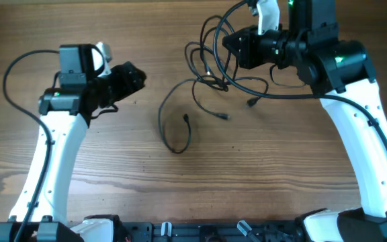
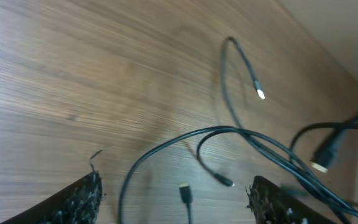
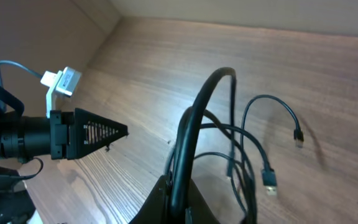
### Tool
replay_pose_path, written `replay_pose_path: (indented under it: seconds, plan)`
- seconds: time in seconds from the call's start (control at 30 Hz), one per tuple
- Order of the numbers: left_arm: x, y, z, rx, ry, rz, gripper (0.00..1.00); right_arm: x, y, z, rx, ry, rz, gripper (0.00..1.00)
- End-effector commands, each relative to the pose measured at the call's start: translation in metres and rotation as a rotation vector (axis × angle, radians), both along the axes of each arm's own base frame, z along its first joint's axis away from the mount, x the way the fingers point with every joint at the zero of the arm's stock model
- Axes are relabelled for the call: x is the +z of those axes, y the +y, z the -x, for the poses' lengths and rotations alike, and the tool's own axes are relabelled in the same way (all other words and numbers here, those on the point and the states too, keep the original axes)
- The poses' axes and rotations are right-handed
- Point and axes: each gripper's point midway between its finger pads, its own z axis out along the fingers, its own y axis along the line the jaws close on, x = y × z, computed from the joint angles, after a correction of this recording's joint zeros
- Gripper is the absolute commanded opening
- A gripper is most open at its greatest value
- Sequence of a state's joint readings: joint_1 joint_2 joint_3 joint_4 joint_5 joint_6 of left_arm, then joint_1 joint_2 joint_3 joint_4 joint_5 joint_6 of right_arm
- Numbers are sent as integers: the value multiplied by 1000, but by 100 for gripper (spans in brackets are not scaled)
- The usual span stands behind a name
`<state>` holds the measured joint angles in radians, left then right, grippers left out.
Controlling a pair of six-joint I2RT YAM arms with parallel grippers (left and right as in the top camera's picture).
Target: Untangle cables
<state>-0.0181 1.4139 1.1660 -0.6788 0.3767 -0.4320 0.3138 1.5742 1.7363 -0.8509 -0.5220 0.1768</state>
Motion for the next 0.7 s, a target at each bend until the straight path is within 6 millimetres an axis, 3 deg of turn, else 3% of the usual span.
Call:
replay_pose_path:
  seconds: [0.0,0.13,0.67]
  plan:
    - [-10,-21,0,-23,46,43,78,-8,4,-5,18,10,8,6]
    - [-18,-30,2,-47,67,41,78,-18,4,-9,12,33,22,6]
    - [-18,-30,2,-47,68,41,81,-24,0,-9,-9,50,47,6]
